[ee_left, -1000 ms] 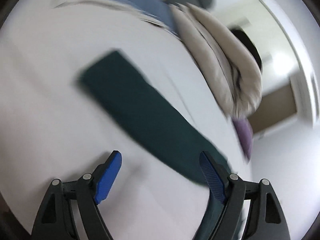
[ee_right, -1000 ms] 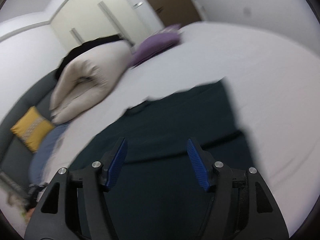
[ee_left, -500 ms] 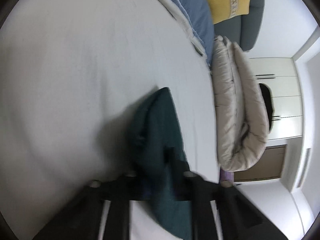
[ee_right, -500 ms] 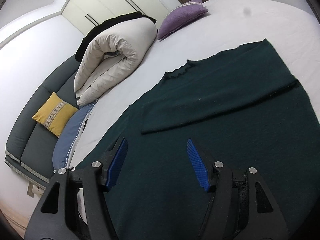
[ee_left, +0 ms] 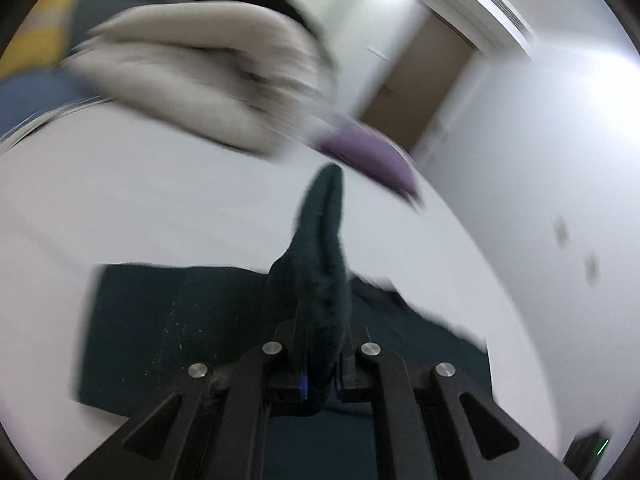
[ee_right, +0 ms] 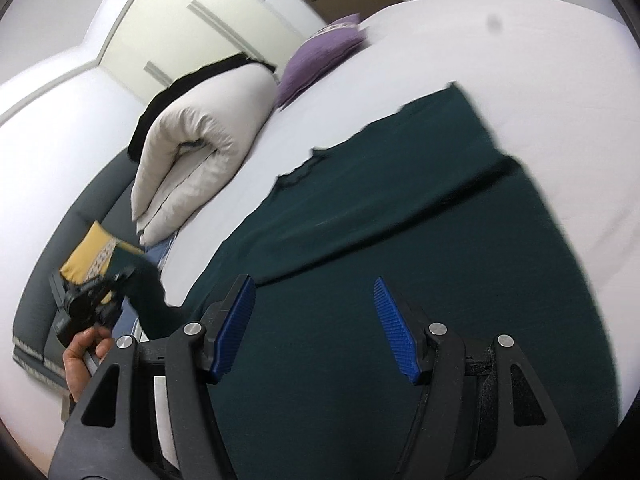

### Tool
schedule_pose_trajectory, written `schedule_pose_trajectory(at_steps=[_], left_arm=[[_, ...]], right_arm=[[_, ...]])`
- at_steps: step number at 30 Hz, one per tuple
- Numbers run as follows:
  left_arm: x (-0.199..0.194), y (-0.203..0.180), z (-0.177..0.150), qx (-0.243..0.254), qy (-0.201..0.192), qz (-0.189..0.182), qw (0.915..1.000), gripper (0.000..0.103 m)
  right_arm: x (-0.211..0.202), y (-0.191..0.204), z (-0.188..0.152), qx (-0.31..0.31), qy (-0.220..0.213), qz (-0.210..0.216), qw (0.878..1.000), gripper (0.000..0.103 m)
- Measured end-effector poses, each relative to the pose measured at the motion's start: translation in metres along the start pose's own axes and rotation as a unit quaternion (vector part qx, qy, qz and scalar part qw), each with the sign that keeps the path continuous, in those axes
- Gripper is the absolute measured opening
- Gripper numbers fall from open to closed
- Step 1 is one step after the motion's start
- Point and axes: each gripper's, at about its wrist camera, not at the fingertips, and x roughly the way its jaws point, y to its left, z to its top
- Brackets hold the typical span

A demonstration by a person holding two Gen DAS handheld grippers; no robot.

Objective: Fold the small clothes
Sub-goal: 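Fold the held sleeve across the sweater body with the left gripper and release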

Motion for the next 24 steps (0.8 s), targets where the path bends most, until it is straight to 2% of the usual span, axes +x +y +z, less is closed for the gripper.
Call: schedule_pose_trajectory(at_steps=[2, 3, 4, 6, 9, 11, 14, 16, 18, 21, 23, 24], left_arm=[[0.038, -0.053, -0.033, 0.065, 0.044, -0.008, 0.9969, 0.032], [0.052, -0.067, -0.046, 0.085, 0.066, -0.009, 0.9941, 0.055], [0.062, -0.078, -0.059, 0.102, 0.085, -0.004, 0.9911, 0.069], [0.072, -0.087, -0.082, 0.125, 0.108, 0.014, 0.9862, 0.075], [0.049, -0.081, -0.108, 0.134, 0.121, 0.016, 0.9834, 0.088], [0.03, -0.07, -0.113, 0.132, 0.116, 0.007, 0.9844, 0.09], [-0.008, -0.035, -0.114, 0.093, 0.098, -0.015, 0.9907, 0.091], [-0.017, -0.016, -0.116, 0.062, 0.086, -0.006, 0.9943, 0.09], [-0.036, 0.021, -0.104, 0.014, 0.061, 0.008, 0.998, 0.089], [-0.048, 0.064, -0.084, -0.036, 0.038, 0.022, 0.9984, 0.089], [-0.057, 0.087, -0.075, -0.05, 0.023, 0.038, 0.9978, 0.089], [-0.06, 0.096, -0.072, -0.056, 0.018, 0.042, 0.9974, 0.089]], right_arm=[[-0.006, -0.017, 0.003, 0.016, -0.007, -0.008, 1.0, 0.061], [-0.007, -0.023, 0.003, 0.022, -0.009, -0.012, 1.0, 0.061], [-0.009, -0.031, 0.004, 0.029, -0.008, -0.017, 0.999, 0.061], [-0.01, -0.043, 0.006, 0.037, -0.003, -0.028, 0.999, 0.061], [-0.005, -0.054, 0.008, 0.042, 0.012, -0.03, 0.999, 0.061], [0.005, -0.055, 0.011, 0.04, 0.026, -0.027, 0.999, 0.062], [0.029, -0.042, 0.016, 0.033, 0.049, -0.008, 0.998, 0.062], [0.05, -0.022, 0.02, 0.012, 0.064, 0.003, 0.998, 0.062], [0.075, 0.001, 0.026, -0.019, 0.077, 0.01, 0.997, 0.062], [0.114, 0.028, 0.036, -0.043, 0.099, 0.017, 0.994, 0.061], [0.14, 0.035, 0.043, -0.046, 0.118, 0.006, 0.992, 0.061], [0.16, 0.035, 0.046, -0.043, 0.14, -0.014, 0.989, 0.06]])
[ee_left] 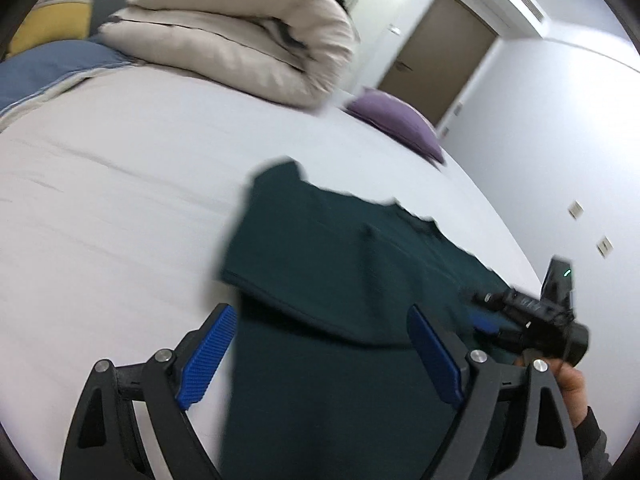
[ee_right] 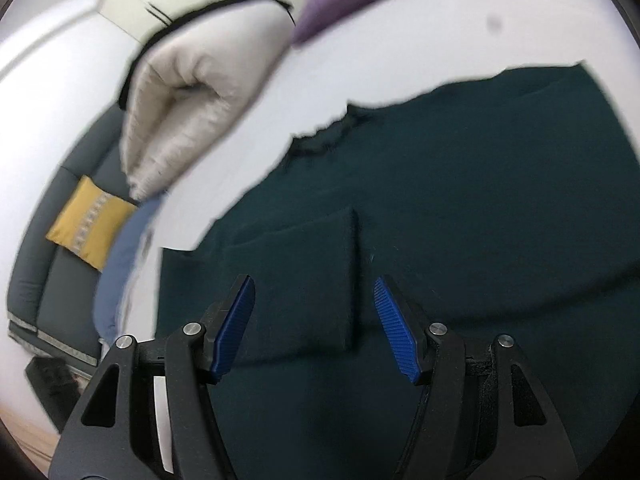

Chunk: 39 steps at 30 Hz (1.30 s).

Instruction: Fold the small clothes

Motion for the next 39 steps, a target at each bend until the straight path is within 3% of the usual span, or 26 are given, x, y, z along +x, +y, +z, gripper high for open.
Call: schedule_pose_trajectory(at_steps=[3, 5, 10, 16, 20, 24, 28, 30, 32, 33, 37, 39], left_arm=[[-0.002, 0.022, 0.01, -0.018, -0.008, 0.007, 0.9998, 0.089], [-0.003, 0.034, 0.012, -0.03, -0.011, 0.012, 0.9994, 0.089], [-0.001, 0.05, 0.023, -0.052, -0.02, 0.016, 0.9983, 0.089], [0.017, 0.047, 0.048, -0.037, -0.024, 0.036, 0.9984, 0.089], [0.05, 0.046, 0.058, -0.033, -0.002, 0.049, 0.9982, 0.088], [0.083, 0.038, 0.059, -0.017, 0.034, 0.067, 0.997, 0.084], [0.104, 0.027, 0.062, 0.013, 0.053, 0.086, 0.9948, 0.084], [0.114, 0.024, 0.066, 0.027, 0.058, 0.098, 0.9932, 0.083], [0.127, 0.025, 0.07, 0.033, 0.075, 0.106, 0.991, 0.079], [0.132, 0.026, 0.071, 0.031, 0.083, 0.107, 0.9903, 0.071], [0.142, 0.027, 0.078, 0.033, 0.088, 0.107, 0.9898, 0.064], [0.146, 0.026, 0.081, 0.039, 0.089, 0.109, 0.9893, 0.058]], right_arm=[[0.026, -0.003, 0.012, 0.013, 0.02, -0.03, 0.999, 0.055], [0.028, 0.006, 0.015, -0.008, 0.02, -0.038, 0.999, 0.027], [0.018, 0.036, 0.012, -0.089, 0.006, -0.089, 0.992, 0.008], [-0.033, 0.085, 0.022, -0.175, -0.068, -0.079, 0.979, 0.007], [-0.048, 0.078, 0.045, -0.181, -0.097, -0.081, 0.975, 0.007], [-0.028, 0.014, 0.058, -0.124, -0.086, -0.117, 0.982, 0.007], [-0.007, -0.044, 0.052, -0.06, -0.054, -0.119, 0.99, 0.007], [-0.009, -0.052, 0.05, -0.05, -0.062, -0.102, 0.992, 0.007], [-0.01, -0.052, 0.056, -0.052, -0.065, -0.1, 0.992, 0.007], [-0.009, -0.051, 0.059, -0.054, -0.064, -0.1, 0.991, 0.007], [-0.013, -0.048, 0.056, -0.045, -0.049, -0.078, 0.995, 0.012], [-0.015, -0.046, 0.057, -0.041, -0.051, -0.059, 0.996, 0.027]])
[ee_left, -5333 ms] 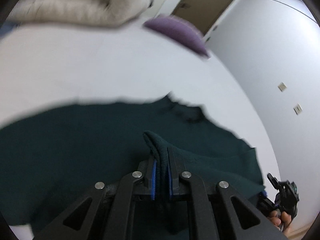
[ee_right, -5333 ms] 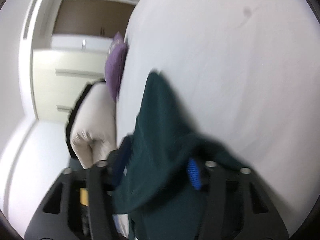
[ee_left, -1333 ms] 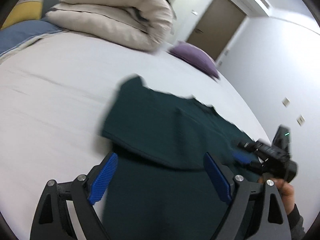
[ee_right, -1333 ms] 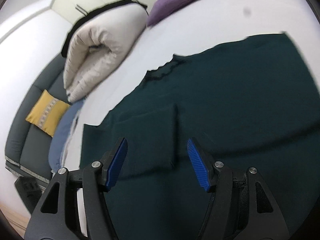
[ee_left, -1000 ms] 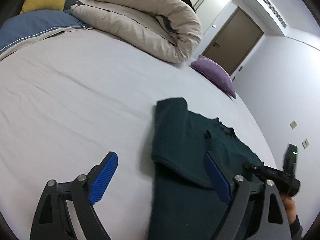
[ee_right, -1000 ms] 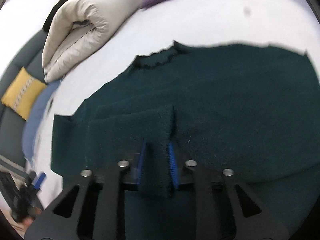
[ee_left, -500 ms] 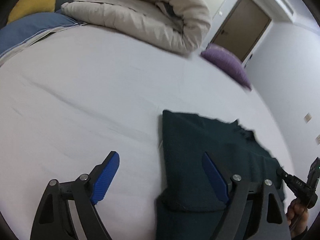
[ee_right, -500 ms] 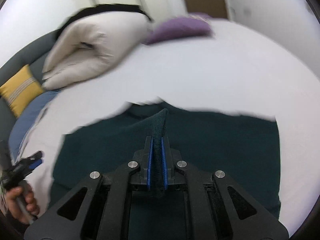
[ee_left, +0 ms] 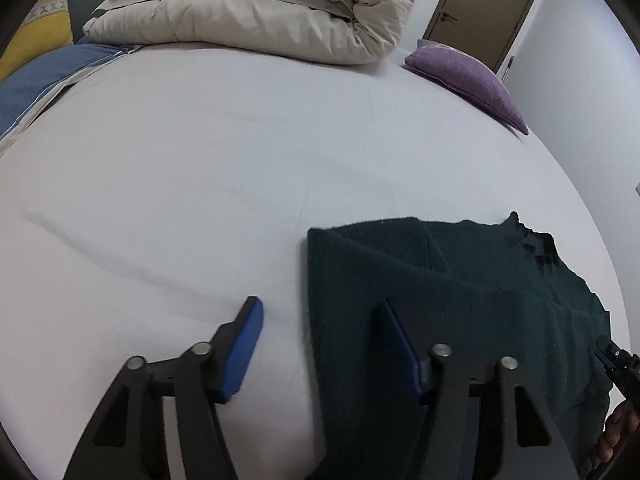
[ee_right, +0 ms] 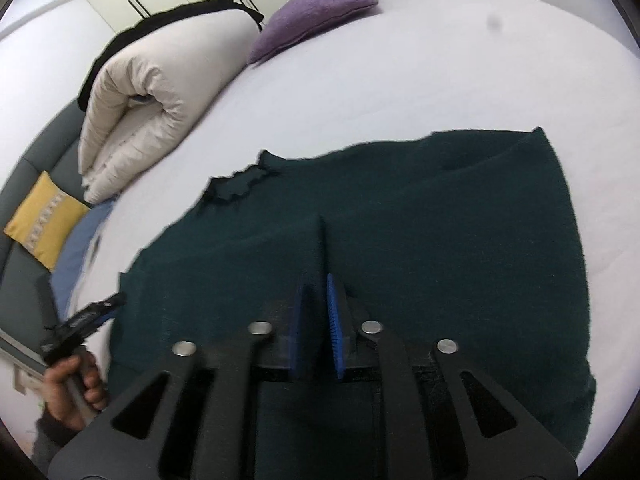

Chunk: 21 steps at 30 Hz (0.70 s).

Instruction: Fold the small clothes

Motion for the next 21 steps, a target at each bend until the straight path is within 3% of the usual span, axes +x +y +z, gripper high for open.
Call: schedule_pose_trajectory(at_steps=[1, 3, 4, 5, 7, 15, 20, 21], left_arm=[[0.001, -0.001, 0.001, 0.002, 0.0, 0.002, 1.0, 0.051], [0.006, -0.002, 0.005, 0.005, 0.004, 0.005, 1.0, 0.042], [0.007, -0.003, 0.007, 0.009, 0.004, 0.005, 0.9999, 0.03], [0.01, -0.004, 0.009, 0.016, 0.006, 0.005, 0.9998, 0.025], [0.014, -0.005, 0.012, 0.022, 0.007, 0.005, 0.9997, 0.016], [0.022, -0.014, 0.013, 0.075, -0.017, 0.031, 0.9966, 0.011], [-0.022, -0.013, 0.001, 0.065, -0.051, 0.04, 0.9958, 0.016], [-0.035, -0.016, -0.007, 0.074, -0.063, 0.039, 0.9945, 0.022]], right_arm=[[0.003, 0.001, 0.001, 0.001, 0.001, 0.002, 1.0, 0.034], [0.008, 0.005, 0.002, -0.006, 0.011, 0.003, 1.0, 0.034], [0.015, 0.011, 0.001, -0.021, 0.024, -0.004, 1.0, 0.03], [0.021, 0.017, 0.0, -0.036, 0.031, -0.018, 0.999, 0.018], [0.026, 0.027, -0.003, -0.074, 0.029, -0.056, 0.995, 0.01], [0.016, 0.01, -0.01, -0.029, -0.006, -0.057, 0.998, 0.005], [0.01, -0.001, -0.01, 0.012, -0.006, -0.032, 0.999, 0.01], [0.002, 0.0, -0.009, 0.02, -0.011, -0.03, 0.999, 0.01]])
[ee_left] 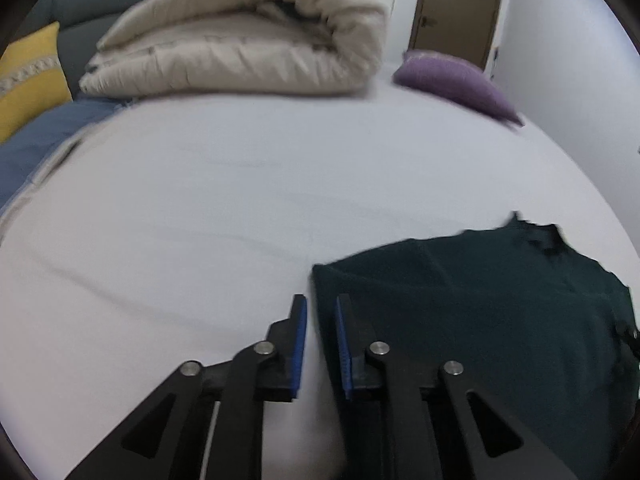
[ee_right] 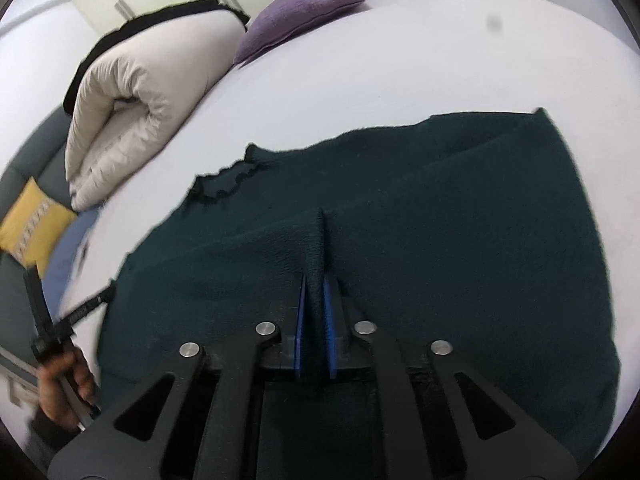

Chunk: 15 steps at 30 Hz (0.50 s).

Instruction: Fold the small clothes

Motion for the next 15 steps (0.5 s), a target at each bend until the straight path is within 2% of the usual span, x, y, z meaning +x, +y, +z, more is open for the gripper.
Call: schedule_pose_trajectory(at_steps=[1, 2, 4, 5, 6, 7, 9, 12, 15], left_arm=[[-0.009, -0.006, -0.006, 0.016, -0.005, 0.0, 0.9999, 0.031], [-0.014, -0.012, -0.012, 0.033, -0.007, 0.005, 0.9994, 0.036], [-0.014, -0.025, -0.026, 0.073, -0.001, 0.023, 0.9971, 0.039], [-0.006, -0.028, -0.034, 0.089, 0.015, 0.033, 0.9954, 0.039], [0.007, -0.026, -0.041, 0.091, 0.033, 0.033, 0.9947, 0.04], [0.01, -0.02, -0.043, 0.082, 0.03, 0.026, 0.9958, 0.042], [0.011, -0.014, -0.038, 0.074, 0.032, 0.022, 0.9965, 0.045], [0.013, -0.016, -0.038, 0.095, 0.03, 0.031, 0.9946, 0.047], [0.001, -0.008, -0.034, 0.073, 0.029, 0.014, 0.9968, 0.047]], right_arm=[[-0.007, 0.001, 0.0, -0.002, -0.005, 0.005, 1.0, 0.01], [-0.012, 0.003, -0.001, -0.006, -0.009, 0.008, 1.0, 0.011], [-0.015, 0.006, -0.005, -0.016, -0.003, 0.002, 1.0, 0.011], [-0.012, 0.007, -0.009, -0.025, 0.008, -0.004, 1.0, 0.011], [-0.009, 0.005, -0.012, -0.033, 0.017, -0.016, 0.999, 0.01], [-0.004, 0.003, -0.016, -0.038, 0.027, -0.026, 0.999, 0.01], [-0.006, -0.006, -0.019, -0.031, 0.02, -0.015, 0.999, 0.005], [-0.012, -0.012, -0.018, -0.024, 0.017, -0.028, 0.999, 0.004], [-0.015, -0.015, -0.018, -0.025, 0.012, -0.035, 0.999, 0.005]])
